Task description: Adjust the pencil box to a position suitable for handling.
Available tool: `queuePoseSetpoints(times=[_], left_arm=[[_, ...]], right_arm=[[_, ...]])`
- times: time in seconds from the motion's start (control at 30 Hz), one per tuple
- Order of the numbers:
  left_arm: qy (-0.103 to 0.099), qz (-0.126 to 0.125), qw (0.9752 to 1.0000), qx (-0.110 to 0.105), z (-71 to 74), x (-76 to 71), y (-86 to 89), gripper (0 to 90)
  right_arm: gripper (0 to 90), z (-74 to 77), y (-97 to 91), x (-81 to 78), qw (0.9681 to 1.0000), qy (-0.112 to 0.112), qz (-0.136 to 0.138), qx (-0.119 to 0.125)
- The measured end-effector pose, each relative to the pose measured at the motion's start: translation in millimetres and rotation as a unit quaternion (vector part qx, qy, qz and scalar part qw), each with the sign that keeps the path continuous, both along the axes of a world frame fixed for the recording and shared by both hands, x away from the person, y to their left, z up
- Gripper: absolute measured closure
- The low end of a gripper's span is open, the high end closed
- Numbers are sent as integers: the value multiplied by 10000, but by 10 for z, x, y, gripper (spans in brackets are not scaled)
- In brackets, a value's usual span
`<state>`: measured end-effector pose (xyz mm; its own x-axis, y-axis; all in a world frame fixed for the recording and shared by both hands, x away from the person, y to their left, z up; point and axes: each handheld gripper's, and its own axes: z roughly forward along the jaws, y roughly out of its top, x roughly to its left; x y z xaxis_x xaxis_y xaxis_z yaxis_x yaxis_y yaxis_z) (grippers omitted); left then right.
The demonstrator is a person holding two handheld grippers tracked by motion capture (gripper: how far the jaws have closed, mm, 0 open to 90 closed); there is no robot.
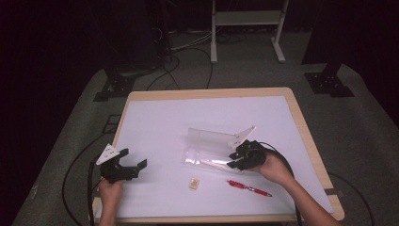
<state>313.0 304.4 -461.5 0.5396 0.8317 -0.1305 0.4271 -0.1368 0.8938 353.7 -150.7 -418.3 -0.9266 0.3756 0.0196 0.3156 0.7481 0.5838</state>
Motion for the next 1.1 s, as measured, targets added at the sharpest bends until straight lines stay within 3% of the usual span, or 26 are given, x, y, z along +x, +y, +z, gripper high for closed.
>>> queuePoseSetpoints(times=[1.1], left_arm=[[-8, 3, 10000, 14, 0, 1, -3, 0]], right_arm=[[600, -78, -321, -493, 10000, 41, -6, 72]])
